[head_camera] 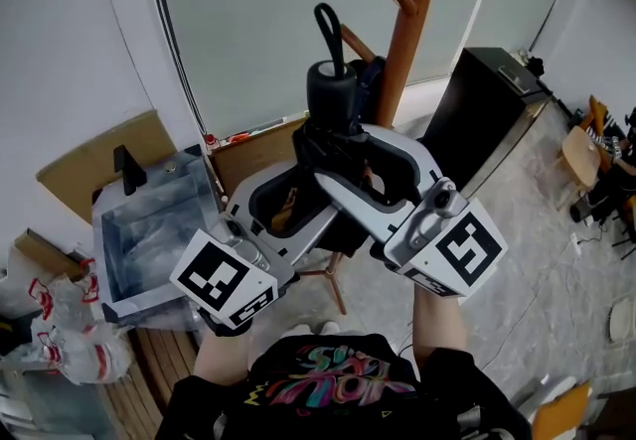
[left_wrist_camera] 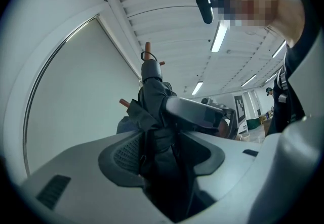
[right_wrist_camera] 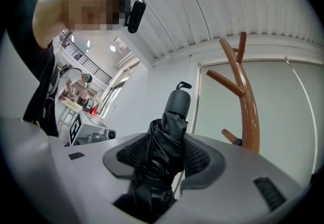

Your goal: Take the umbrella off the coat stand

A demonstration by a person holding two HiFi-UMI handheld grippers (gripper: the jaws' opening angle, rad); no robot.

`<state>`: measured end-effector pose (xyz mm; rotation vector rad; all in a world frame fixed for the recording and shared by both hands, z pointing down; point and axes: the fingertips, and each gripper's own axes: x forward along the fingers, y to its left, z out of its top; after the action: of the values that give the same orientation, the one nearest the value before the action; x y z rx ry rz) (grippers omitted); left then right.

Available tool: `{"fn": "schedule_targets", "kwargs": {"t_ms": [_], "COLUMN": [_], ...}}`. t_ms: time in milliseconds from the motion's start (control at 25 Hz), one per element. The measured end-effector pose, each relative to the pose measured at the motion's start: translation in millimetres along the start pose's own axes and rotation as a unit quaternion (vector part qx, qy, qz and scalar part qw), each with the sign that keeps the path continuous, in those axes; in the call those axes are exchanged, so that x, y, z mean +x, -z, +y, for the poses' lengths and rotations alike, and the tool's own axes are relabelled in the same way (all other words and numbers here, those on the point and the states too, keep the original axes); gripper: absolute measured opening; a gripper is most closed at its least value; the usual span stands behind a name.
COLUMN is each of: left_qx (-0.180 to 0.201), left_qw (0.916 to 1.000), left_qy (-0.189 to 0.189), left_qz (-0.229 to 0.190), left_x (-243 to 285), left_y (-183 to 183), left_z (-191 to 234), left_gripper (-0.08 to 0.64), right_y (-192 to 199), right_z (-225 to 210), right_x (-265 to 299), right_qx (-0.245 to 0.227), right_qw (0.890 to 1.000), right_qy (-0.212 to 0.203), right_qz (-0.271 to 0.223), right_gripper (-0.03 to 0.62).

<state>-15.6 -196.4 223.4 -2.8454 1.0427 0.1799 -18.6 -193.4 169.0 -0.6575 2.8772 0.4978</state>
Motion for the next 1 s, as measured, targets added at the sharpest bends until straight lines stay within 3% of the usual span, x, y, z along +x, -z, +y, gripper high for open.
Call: {"fn": "schedule_targets", "kwargs": {"t_ms": [240, 1000], "left_qx": [-0.010, -0.054], "left_qw": [0.9997, 0.9955], "left_qy": [0.012, 0.053], "left_qz": [0.020, 0.058], "left_x": [-23.4, -16.4], "left_y": [41.7, 155.4], "left_z": [-18.7, -64.0], "left_gripper": [0.233, 0.233], "right_y": [35.7, 134.7], "right_z": [32.3, 51.3], "right_x": [-16.5, -83.2], "right_qx": [0.012, 0.066], "right_qw": [1.000, 0.995], "right_qy": [0.015, 0.056], "right_qz": [0.008, 0.041], "right_gripper": [0.225, 0.222]}}
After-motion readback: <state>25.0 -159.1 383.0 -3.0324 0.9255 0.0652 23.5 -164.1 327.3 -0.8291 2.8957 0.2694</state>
